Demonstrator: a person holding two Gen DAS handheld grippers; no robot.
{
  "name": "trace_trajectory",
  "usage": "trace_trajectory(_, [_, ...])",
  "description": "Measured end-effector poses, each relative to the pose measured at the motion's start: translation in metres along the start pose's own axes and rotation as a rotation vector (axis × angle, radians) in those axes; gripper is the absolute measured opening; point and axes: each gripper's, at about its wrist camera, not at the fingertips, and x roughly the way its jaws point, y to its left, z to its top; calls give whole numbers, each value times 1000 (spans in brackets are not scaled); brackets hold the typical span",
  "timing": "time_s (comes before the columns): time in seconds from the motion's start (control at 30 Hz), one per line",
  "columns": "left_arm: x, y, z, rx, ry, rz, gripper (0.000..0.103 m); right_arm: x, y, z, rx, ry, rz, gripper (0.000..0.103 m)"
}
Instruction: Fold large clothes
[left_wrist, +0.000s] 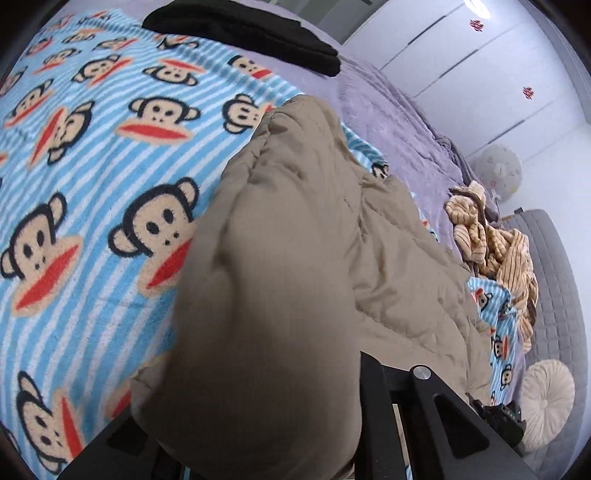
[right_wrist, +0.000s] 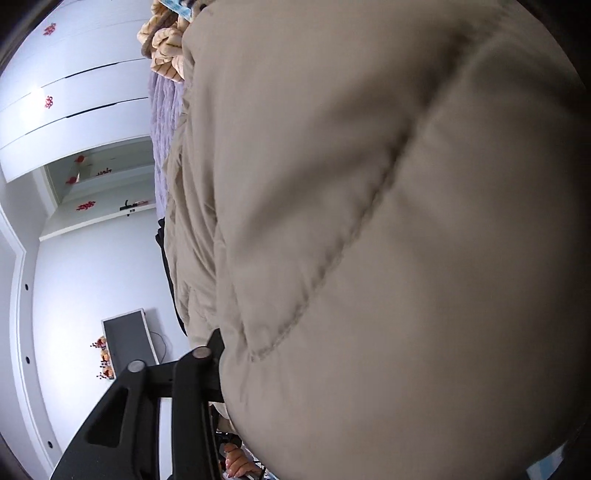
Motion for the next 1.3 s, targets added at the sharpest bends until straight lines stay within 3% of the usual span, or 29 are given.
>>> trace_trajectory(0.1, [-22,-1,-9,44,2,-23,17,-12,9,-11,-57,-18,-4,27])
trace_trajectory(0.33, [-70,22,-56,99,67,-39,17,-46,9,-52,-105,-27,-39,26])
trace_trajectory(0.57, [-115,50,-130,72,154,-8,17,-84,-24,-110,-78,29,-106,26])
trace_trajectory(0.77, [-131,71,-185,22,212,52,19,-114,-52,-139,-60,78,-117,26])
trace_trajectory(0.8, [-133,73,-190,10,212,77,23,-117,-58,-141,-61,88,-124,27])
trace_trajectory(0.9, [-149,79,-197,-4,195,179,48,-124,-72,-128,-38,116,-162,34])
trace_trajectory(1.13, [-211,83,-185,67,51,374,49,-128,-26,-125,-210,194,-291,45])
trace_trajectory(1.3, [-204,84,-176,61,77,377,49,-136,-9,-133,-302,241,-367,46])
